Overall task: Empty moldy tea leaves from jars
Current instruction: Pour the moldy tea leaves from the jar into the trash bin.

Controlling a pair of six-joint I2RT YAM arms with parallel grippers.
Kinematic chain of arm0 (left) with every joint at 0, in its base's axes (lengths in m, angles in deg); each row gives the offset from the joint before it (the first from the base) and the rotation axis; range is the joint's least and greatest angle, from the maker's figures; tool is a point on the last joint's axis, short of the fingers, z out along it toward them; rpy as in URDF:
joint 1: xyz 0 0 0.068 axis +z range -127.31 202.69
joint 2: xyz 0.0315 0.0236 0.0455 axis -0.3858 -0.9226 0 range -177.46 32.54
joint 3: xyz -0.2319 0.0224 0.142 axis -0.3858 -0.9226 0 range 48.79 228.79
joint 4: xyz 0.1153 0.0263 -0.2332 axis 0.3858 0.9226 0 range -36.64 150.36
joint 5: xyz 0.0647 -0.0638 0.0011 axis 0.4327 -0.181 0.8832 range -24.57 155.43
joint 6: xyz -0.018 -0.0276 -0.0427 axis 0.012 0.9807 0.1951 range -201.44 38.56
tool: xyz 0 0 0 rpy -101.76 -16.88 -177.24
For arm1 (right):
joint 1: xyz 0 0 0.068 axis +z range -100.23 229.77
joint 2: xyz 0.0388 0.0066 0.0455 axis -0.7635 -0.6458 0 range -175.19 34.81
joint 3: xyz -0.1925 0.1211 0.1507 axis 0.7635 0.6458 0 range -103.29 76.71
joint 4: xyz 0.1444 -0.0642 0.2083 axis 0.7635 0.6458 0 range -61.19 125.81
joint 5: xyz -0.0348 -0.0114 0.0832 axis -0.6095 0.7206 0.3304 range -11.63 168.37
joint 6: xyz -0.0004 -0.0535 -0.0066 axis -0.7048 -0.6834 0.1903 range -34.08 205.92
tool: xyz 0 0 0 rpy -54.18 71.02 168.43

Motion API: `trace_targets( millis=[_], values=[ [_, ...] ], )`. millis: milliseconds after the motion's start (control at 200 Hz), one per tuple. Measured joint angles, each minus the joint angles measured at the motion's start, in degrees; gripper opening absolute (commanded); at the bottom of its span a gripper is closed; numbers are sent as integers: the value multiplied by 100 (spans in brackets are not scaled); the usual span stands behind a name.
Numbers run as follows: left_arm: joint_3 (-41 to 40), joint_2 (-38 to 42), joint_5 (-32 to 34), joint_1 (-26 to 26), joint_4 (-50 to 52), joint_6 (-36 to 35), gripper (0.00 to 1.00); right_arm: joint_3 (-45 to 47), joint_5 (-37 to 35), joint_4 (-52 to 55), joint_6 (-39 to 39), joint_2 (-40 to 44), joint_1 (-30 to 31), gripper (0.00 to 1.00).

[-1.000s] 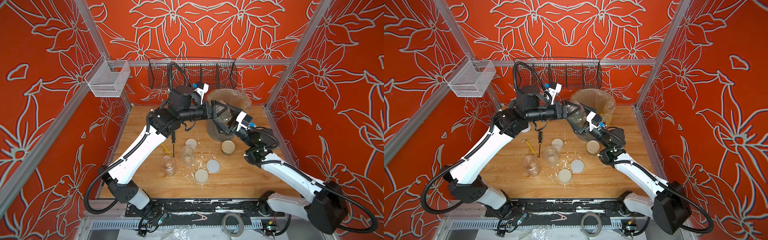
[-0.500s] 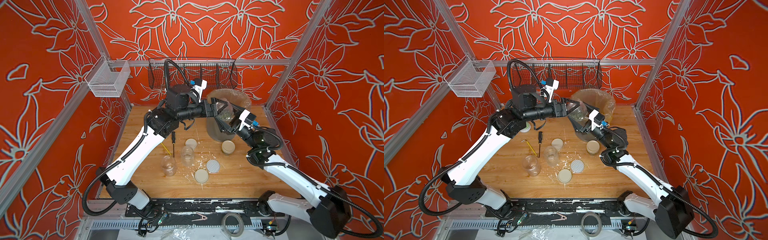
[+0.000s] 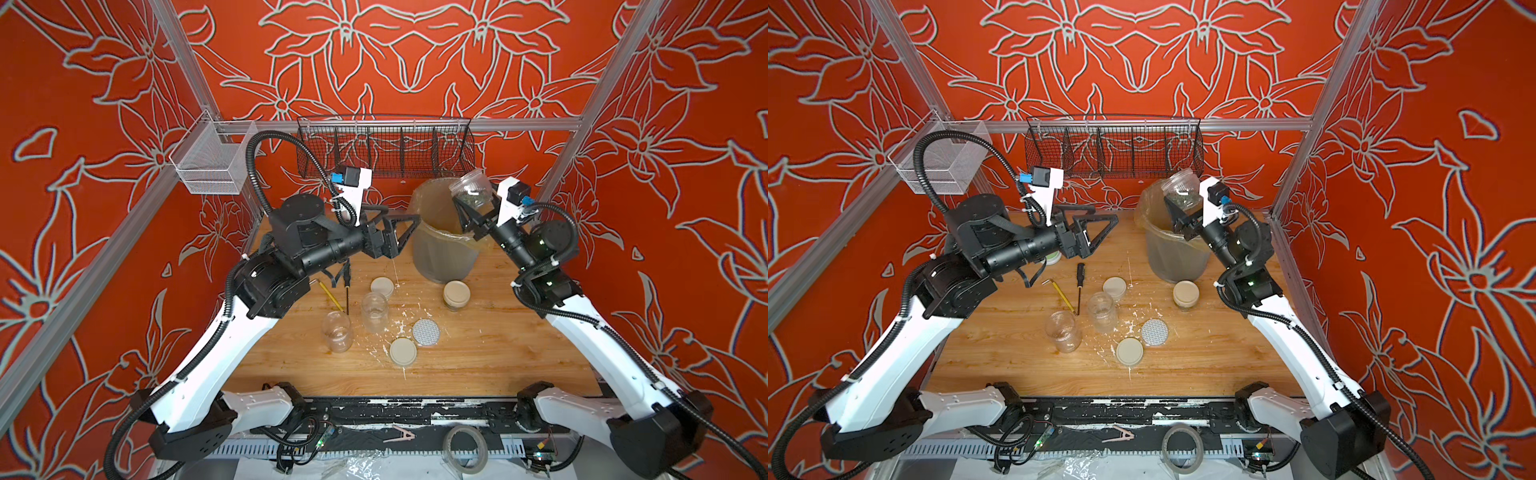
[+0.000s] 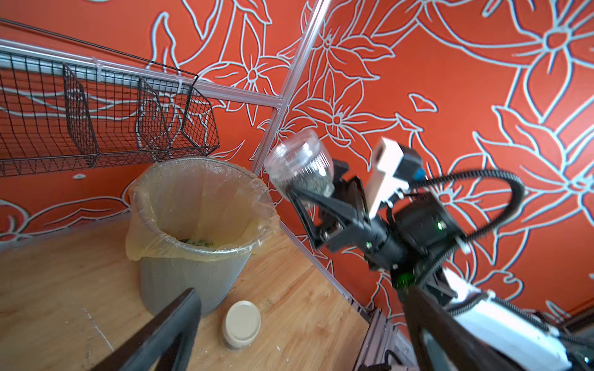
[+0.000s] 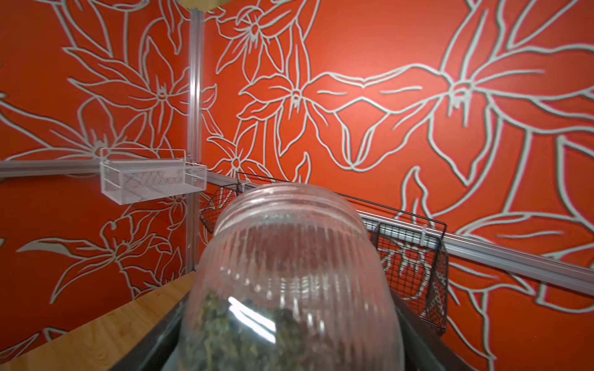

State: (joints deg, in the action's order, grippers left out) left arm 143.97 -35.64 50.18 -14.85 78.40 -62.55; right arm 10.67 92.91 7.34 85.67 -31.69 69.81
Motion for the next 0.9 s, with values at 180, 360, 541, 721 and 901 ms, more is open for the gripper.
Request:
trace_targets(
  millis=[180,360,541,721,901],
  values=[
    [-391,90,-330,0,330,-485,97,-850,-61,1272,225,-658,-258,24],
    [-520,92,-420,0,627,-730,97,-1403,-61,2330,433,-1357,-365,24],
    [-520,109,-417,0,682,-909,97,-1727,-57,3108,595,-1823,-398,24],
    [-450,85,-348,0,909,-1062,97,-2485,-96,3928,723,-2358,-398,24],
    [-232,-20,-238,0,1056,-1169,97,-2903,-164,4450,811,-2638,-398,24]
  ],
)
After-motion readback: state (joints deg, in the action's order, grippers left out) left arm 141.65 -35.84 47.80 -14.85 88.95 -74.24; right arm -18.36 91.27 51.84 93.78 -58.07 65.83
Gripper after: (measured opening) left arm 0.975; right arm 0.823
